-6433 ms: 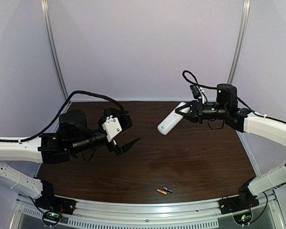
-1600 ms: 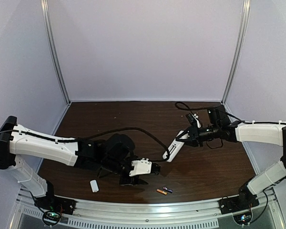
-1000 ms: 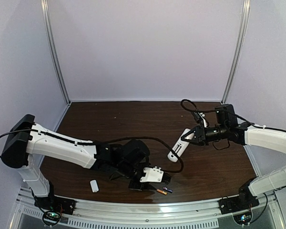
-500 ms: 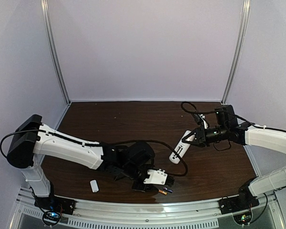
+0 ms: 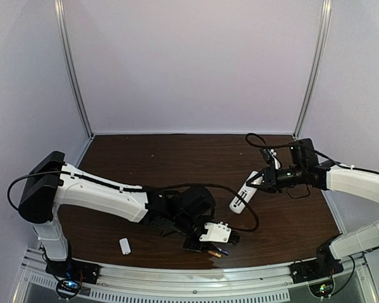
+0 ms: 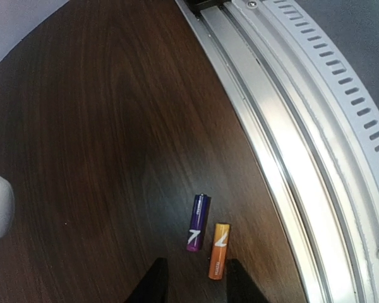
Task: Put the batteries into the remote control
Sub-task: Pick up the battery from the corner of the board.
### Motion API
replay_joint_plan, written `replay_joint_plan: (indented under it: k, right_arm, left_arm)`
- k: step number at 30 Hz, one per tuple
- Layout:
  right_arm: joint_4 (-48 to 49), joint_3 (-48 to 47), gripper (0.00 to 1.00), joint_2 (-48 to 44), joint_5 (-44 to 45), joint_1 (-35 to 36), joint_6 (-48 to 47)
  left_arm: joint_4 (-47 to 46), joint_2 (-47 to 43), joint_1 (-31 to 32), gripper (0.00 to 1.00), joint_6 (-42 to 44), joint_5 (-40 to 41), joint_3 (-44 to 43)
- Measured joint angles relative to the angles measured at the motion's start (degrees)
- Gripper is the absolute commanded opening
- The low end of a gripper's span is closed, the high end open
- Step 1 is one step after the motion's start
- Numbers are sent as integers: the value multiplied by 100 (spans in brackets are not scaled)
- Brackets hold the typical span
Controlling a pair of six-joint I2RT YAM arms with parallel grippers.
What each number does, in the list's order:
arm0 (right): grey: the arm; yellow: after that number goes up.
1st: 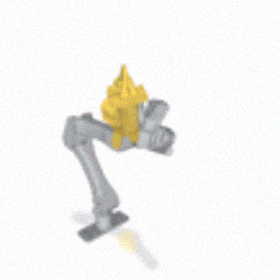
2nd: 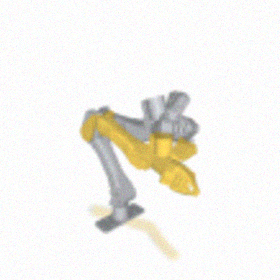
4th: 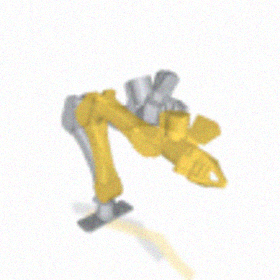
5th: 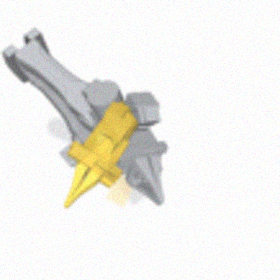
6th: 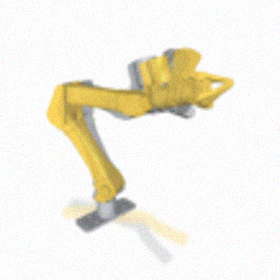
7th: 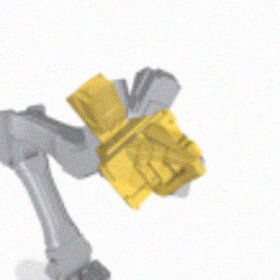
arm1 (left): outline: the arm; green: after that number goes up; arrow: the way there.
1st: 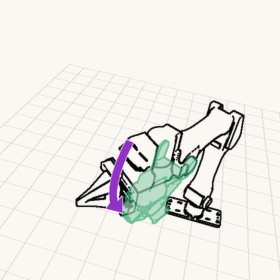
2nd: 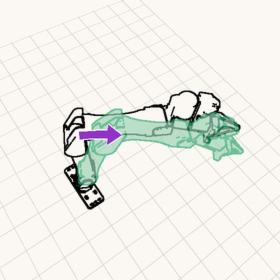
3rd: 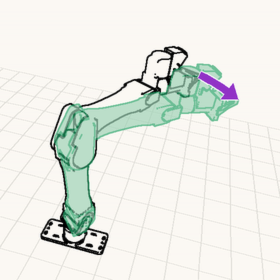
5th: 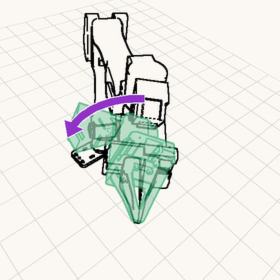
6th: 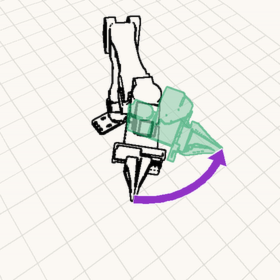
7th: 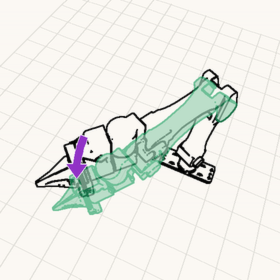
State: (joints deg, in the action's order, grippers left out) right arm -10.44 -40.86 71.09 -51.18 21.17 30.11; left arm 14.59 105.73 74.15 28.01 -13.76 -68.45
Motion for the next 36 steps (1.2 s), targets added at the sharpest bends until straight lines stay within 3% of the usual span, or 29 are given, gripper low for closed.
replay_joint_plan:
  k: [9,36]
  right_arm:
    - [-17,131,0,-37,24,-328,11]
    - [-2,203,0,-61,-2,-391,122]
  left_arm:
    - [214,455,76,27,87,11,-535]
    - [651,686,92,22,136,140,-457]
